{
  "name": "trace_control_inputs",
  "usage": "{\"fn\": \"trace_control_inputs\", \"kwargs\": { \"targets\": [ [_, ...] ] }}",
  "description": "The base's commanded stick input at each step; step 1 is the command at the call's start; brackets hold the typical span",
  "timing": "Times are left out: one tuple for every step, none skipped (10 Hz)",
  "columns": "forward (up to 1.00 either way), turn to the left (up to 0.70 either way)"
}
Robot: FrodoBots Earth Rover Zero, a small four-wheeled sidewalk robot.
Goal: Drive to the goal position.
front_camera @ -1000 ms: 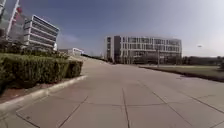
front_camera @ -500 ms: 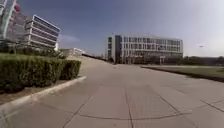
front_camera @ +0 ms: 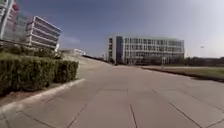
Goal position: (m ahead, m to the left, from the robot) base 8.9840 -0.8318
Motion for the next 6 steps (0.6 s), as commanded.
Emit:
{"fn": "trace_control_inputs", "kwargs": {
  "targets": [
    [0.7,0.0],
    [0.7,0.0],
    [0.7,0.0],
    [0.7,0.0],
    [0.7,0.0],
    [0.7,0.0]
  ]
}}
